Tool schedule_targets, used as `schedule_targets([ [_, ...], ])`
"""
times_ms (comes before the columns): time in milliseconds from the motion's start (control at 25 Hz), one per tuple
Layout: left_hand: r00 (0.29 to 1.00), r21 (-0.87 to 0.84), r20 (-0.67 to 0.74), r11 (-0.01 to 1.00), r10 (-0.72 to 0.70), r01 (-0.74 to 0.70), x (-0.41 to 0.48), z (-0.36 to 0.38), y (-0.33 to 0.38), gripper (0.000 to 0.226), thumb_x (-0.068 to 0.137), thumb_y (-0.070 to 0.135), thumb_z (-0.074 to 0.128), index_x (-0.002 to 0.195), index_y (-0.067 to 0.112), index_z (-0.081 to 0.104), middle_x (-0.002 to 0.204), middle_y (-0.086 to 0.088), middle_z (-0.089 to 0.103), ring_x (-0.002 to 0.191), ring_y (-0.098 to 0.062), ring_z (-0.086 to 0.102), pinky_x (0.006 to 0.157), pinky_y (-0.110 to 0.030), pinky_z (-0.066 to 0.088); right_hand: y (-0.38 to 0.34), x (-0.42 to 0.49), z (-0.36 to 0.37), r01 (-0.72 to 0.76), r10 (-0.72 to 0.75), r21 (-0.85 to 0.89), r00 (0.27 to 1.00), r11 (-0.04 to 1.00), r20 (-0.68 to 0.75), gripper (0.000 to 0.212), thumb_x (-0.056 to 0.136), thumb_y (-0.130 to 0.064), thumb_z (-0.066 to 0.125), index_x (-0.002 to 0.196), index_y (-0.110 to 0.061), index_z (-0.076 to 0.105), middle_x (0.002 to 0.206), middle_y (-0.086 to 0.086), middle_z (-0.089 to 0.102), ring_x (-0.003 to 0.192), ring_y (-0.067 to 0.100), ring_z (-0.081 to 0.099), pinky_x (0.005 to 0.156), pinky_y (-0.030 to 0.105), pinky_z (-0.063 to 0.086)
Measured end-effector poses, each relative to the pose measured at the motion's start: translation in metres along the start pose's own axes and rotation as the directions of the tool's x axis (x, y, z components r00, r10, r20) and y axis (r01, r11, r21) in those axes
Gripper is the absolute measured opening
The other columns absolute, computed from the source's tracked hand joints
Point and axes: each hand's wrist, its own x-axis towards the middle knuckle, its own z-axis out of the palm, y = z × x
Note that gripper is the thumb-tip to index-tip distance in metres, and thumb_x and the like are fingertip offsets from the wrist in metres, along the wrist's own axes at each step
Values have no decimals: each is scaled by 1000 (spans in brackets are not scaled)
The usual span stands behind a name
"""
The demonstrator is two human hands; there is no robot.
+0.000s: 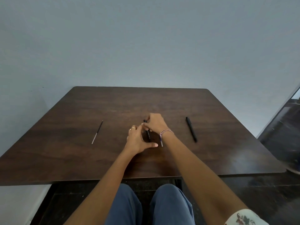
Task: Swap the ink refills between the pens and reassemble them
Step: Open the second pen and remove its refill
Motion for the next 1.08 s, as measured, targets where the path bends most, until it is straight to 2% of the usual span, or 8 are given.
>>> schedule_targets([
  [160, 999, -42, -29, 999, 32, -33, 1, 0, -8, 45, 60, 24, 83, 88, 19, 48, 87, 1, 55, 85, -20, 53, 79, -40, 48, -4, -6, 9, -27, 26, -32, 999, 999, -35, 32, 85, -18, 66, 110, -1, 58, 114, 18, 62, 108, 35, 58, 85, 34, 46],
  [320, 999, -85, -22, 995, 49, -51, 1, -2, -9, 37, 65, 16, 77, 75, 22, 42, 79, 0, 59, 70, -15, 53, 62, -27, 43, -3, -12, 15, -49, 53, 56, 996, 997, -73, 33, 82, -11, 65, 114, -5, 58, 115, 15, 62, 111, 32, 57, 85, 32, 45],
  [440, 989, -279, -141, 957, 45, -83, -1, -3, -14, 23, 79, 11, 68, 93, 18, 50, 83, -6, 62, 75, -16, 59, 65, -22, 44, -3, -19, 15, -50, 85, 181, 979, 982, -188, 35, 82, -13, 66, 116, -9, 59, 109, 13, 65, 104, 29, 60, 85, 32, 46],
  [520, 970, -429, -242, 898, -14, -94, -2, -4, -17, 26, 87, 9, 61, 109, 18, 51, 87, -8, 63, 78, -19, 62, 68, -27, 49, -6, -23, 15, -11, 101, 313, 957, 950, -273, 33, 82, -13, 67, 115, -12, 60, 92, 8, 67, 87, 21, 64, 82, 29, 49],
  [640, 972, -528, -231, 844, -36, -94, -2, -5, -15, 28, 88, 13, 61, 115, 17, 53, 88, -3, 65, 67, -10, 64, 55, -21, 52, -11, -32, 14, 71, 122, 524, 938, 849, -326, 31, 83, -13, 69, 112, -15, 60, 75, -2, 61, 66, 5, 58, 69, 15, 50],
  [720, 978, -570, -208, 816, -26, -100, -2, -6, -16, 27, 88, 13, 62, 114, 15, 56, 87, -5, 69, 62, -8, 65, 51, -19, 52, -15, -38, 17, 120, 122, 623, 935, 773, -332, 32, 83, -12, 69, 113, -18, 59, 80, -1, 64, 65, 0, 59, 61, 7, 48],
  [920, 972, -615, -234, 776, -10, -141, -4, -9, -21, 37, 83, 11, 68, 118, 14, 57, 80, -16, 70, 64, -17, 64, 61, -23, 53, -20, -49, 25, 187, 160, 787, 927, 588, -339, 29, 84, -7, 67, 112, -13, 60, 85, 0, 65, 65, -4, 62, 58, 12, 50],
  [1080, 934, -551, -358, 804, 16, -225, -6, -8, -20, 42, 79, 6, 71, 117, 17, 57, 77, -11, 69, 73, -15, 67, 68, -14, 52, -20, -57, 39, 202, 149, 810, 931, 551, -333, 26, 87, -10, 65, 112, -12, 60, 97, 0, 66, 85, 2, 62, 69, 12, 51],
])
